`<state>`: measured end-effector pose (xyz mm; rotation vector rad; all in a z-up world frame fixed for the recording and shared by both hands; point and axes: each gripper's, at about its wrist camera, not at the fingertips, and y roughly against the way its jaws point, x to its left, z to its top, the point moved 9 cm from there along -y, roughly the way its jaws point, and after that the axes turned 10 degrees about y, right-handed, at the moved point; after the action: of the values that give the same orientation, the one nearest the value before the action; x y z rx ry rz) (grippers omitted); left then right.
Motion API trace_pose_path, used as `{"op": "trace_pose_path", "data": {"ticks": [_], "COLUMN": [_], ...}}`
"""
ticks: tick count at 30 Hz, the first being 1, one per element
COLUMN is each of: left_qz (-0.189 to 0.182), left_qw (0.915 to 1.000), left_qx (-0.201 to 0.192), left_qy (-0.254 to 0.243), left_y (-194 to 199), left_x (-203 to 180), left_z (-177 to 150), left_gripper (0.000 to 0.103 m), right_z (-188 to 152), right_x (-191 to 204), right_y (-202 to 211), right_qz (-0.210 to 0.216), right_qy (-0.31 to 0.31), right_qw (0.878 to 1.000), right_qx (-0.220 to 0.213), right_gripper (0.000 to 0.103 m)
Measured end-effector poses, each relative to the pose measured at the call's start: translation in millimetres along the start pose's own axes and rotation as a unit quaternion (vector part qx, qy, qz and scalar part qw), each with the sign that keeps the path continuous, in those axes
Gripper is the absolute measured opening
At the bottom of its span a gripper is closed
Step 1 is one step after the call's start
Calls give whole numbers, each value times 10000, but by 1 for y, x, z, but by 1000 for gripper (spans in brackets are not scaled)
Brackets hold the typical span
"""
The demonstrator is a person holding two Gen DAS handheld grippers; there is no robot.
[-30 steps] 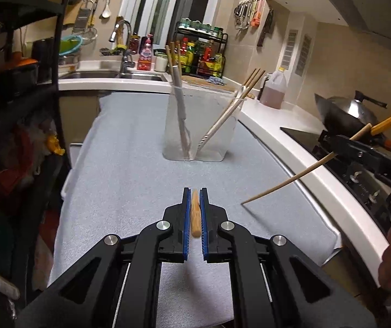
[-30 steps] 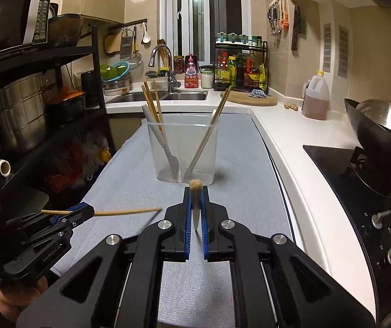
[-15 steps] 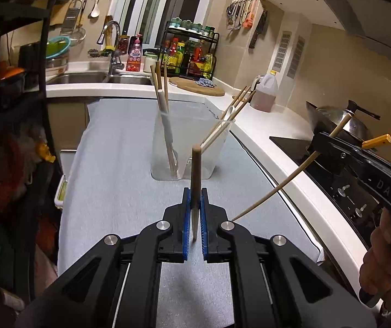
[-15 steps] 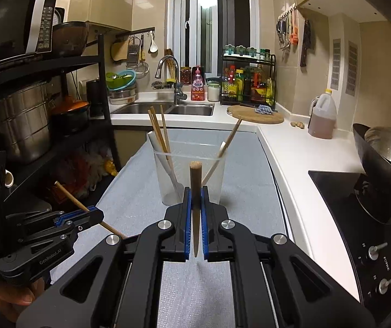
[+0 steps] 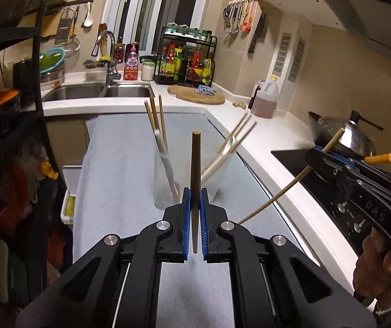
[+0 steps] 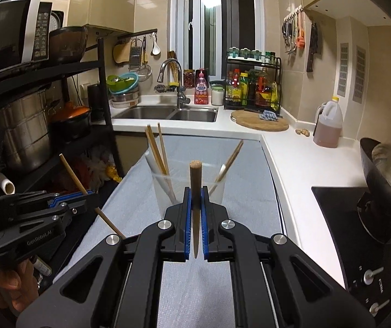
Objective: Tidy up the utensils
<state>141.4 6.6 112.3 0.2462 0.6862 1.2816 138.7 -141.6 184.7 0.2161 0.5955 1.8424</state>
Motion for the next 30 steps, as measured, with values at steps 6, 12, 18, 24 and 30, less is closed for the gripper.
{"op": "trace_pose_path", "data": {"ticks": [6,12,18,24,30], "left_qz": [-91,-128,112,280,342], "left_qw": [9989,9958,9994,9994,9988], "left_qx": [-452,-903,-338,158,-342], "left_qy": [-7,-4,-44,-116,-117], "left_y": [10,7,-65,-108,-70], "left_x": [-10,-19,-12,-1,4], "left_z": [71,127,119,91,89], "left_gripper": [7,7,7,14,55], "right_z": [70,115,95,60,44], "right_x": [-20,-30,-33,-38,-36], "right_y": [5,-14,-80,-122,-105], "right_qz": [122,122,127,147,4], "right_qy": [-108,-115,-139,-239,-123], "right_qw": [9988,9966,9991,9996,9999], "right_qx": [-455,-803,-378,85,-15], "right_gripper": [6,6,6,14,50]}}
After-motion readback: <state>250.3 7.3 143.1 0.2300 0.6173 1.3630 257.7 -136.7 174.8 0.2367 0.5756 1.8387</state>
